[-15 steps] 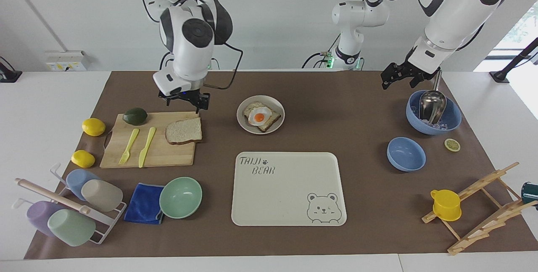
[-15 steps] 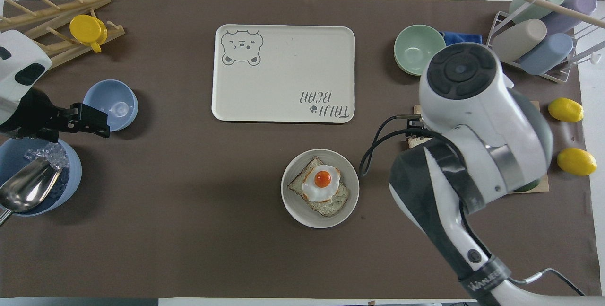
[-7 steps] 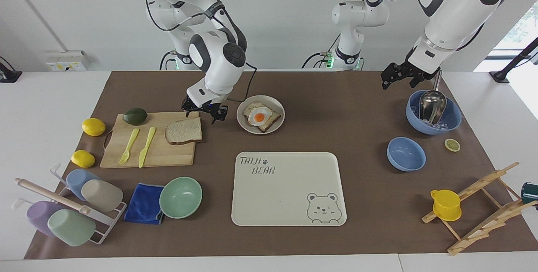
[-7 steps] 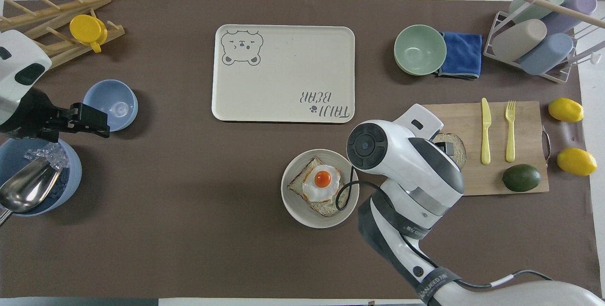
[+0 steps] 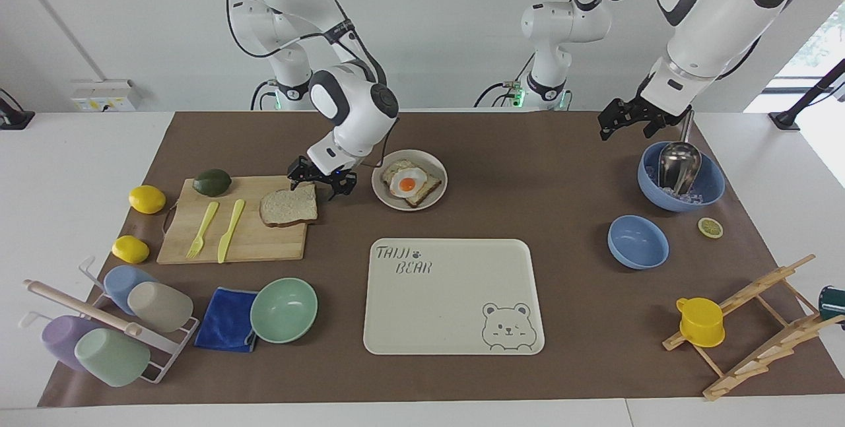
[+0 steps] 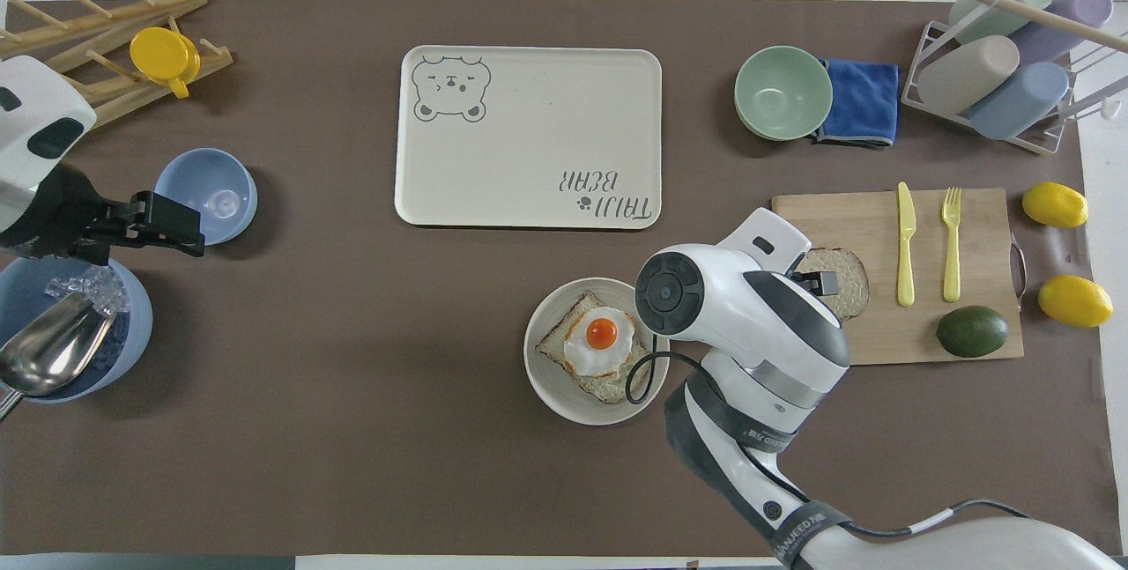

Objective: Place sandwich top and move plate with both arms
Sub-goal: 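Grasp the bread slice with the right gripper and lift it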

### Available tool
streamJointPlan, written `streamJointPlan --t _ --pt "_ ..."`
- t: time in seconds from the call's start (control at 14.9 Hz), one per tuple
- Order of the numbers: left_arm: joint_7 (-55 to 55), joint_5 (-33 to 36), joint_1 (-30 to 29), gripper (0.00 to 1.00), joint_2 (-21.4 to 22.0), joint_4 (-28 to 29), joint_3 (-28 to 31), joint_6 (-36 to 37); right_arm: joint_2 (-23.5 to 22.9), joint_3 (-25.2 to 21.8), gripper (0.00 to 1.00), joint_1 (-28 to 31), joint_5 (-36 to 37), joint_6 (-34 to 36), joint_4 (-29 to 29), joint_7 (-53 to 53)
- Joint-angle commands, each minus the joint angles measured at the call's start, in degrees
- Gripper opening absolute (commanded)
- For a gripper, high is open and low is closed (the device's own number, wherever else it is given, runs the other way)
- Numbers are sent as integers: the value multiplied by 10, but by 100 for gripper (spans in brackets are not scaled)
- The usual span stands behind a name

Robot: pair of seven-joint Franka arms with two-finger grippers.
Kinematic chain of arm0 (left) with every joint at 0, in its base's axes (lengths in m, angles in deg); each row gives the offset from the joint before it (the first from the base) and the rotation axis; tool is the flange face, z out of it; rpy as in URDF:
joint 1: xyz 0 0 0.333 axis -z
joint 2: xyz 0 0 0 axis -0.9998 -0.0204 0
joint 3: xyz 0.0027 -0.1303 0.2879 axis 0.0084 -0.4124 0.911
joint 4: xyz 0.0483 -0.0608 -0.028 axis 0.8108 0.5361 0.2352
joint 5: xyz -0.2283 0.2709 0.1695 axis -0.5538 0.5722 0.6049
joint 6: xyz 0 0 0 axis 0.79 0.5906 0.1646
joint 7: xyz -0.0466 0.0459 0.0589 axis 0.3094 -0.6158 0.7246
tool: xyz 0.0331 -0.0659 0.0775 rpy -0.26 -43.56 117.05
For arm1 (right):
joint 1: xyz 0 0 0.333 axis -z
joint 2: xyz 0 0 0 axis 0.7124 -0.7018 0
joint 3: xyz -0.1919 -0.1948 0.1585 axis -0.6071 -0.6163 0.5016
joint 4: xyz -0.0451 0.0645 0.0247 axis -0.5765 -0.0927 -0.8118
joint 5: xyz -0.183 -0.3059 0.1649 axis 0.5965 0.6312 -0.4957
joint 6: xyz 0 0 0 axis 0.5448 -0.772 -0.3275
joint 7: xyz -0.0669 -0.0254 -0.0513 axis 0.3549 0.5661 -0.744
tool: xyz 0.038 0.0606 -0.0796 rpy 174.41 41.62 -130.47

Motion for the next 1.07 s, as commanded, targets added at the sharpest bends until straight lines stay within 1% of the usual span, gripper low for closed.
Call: streamJointPlan --t 0.0,0.13,0.27,0.4,0.74,0.94,1.0 --pt "4 10 -6 100 12 9 -3 2 5 6 100 9 12 -11 18 -6" --pt "4 10 -6 100 12 9 -3 1 3 5 100 11 13 -44 39 -5" --pt "4 10 -6 100 12 9 -3 1 -8 4 100 14 15 -60 45 0" --pt "4 10 -6 100 12 9 -3 1 -14 3 100 15 23 -89 64 28" --pt "4 10 -6 100 12 9 -3 1 -16 3 100 24 69 -85 69 28" --pt "4 10 -6 100 12 9 -3 1 -16 1 87 25 92 -89 80 28" --pt "4 10 -6 100 12 9 -3 1 -16 1 74 25 99 -89 81 28"
